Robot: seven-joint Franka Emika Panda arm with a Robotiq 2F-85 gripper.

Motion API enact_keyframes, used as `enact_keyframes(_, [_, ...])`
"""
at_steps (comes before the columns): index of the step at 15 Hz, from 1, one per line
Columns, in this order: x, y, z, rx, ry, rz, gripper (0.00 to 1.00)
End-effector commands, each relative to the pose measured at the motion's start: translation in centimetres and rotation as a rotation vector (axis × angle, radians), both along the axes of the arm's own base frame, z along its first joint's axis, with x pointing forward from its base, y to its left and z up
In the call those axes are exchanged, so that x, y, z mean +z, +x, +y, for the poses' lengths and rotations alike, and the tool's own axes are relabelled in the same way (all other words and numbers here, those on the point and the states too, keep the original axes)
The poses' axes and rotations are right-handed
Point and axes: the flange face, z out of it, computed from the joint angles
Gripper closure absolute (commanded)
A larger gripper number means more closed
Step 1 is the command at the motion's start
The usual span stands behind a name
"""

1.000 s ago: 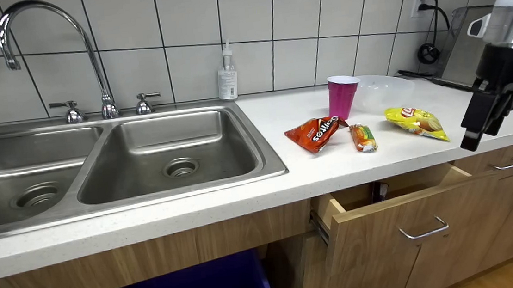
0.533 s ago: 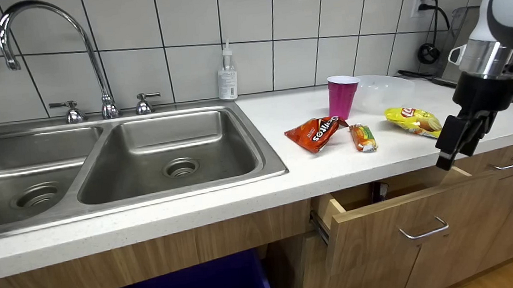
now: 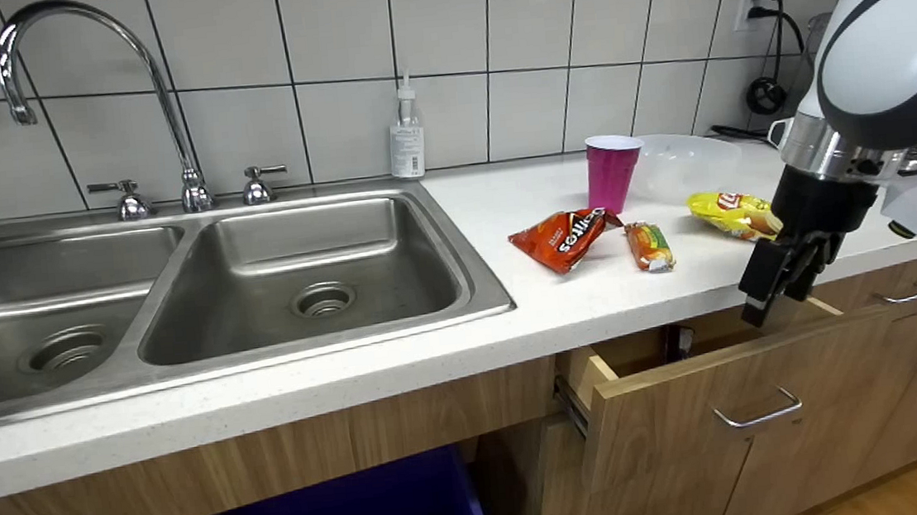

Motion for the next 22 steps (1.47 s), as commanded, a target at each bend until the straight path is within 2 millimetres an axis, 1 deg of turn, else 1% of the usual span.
enact_keyframes(1, [-1.3, 1.1, 0.4, -0.024, 0.002, -0.026, 0.00])
enact_keyframes(8, [-3.5, 1.4, 1.0, -0.027, 0.003, -0.047, 0.00])
enact_keyframes(12, [-4.1, 1.7, 1.1, -0.048, 0.004, -0.067, 0.00])
enact_keyframes(17, [-4.3, 1.9, 1.1, -0.071, 0.004, -0.080, 0.00])
enact_keyframes(22, [-5.5, 1.8, 0.9, -0.082, -0.011, -0.069, 0.00])
